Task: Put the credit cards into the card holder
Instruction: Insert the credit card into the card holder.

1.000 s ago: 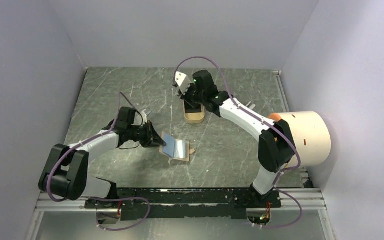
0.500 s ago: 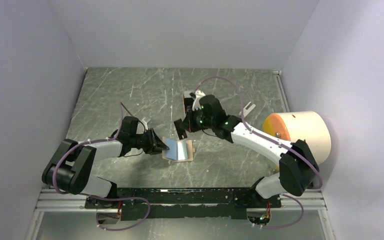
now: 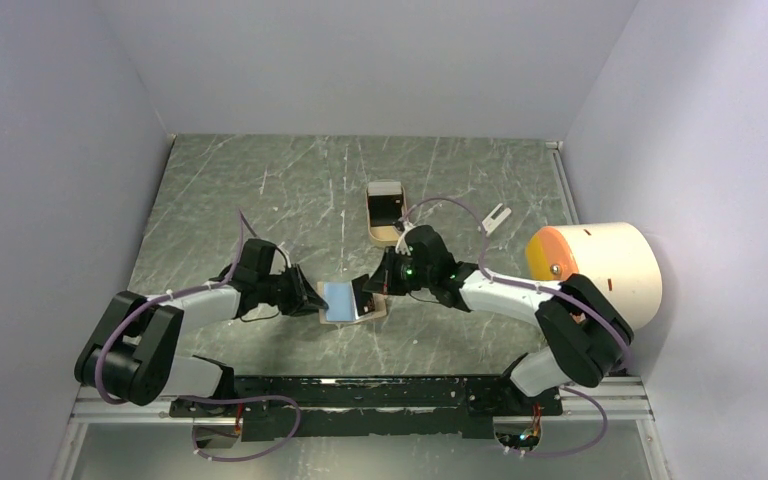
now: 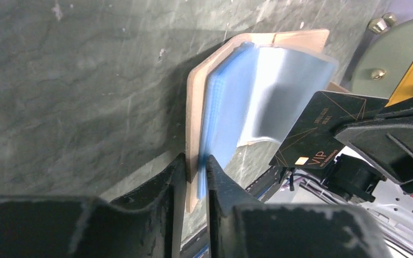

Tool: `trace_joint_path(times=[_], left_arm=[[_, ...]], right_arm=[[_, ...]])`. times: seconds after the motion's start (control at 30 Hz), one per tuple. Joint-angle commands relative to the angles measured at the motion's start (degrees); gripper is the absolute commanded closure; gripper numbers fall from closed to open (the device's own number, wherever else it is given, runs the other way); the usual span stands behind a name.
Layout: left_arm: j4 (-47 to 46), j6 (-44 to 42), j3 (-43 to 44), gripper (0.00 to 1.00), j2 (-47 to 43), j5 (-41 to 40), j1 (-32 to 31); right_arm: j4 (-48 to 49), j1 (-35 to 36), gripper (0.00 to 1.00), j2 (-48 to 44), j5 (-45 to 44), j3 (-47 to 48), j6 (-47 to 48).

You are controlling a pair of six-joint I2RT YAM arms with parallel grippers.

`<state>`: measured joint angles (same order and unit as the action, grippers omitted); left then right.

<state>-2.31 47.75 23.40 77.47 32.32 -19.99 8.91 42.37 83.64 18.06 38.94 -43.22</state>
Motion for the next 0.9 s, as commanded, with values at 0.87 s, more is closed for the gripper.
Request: trace_joint_path(times=[0.87], left_arm=[[-2.3,-4.8,-3.3,0.84,3.8,2.0,-2.0]], right_arm=[[27.7,0.1,1.0,7.2,-3.7,-10.5,-9.0]])
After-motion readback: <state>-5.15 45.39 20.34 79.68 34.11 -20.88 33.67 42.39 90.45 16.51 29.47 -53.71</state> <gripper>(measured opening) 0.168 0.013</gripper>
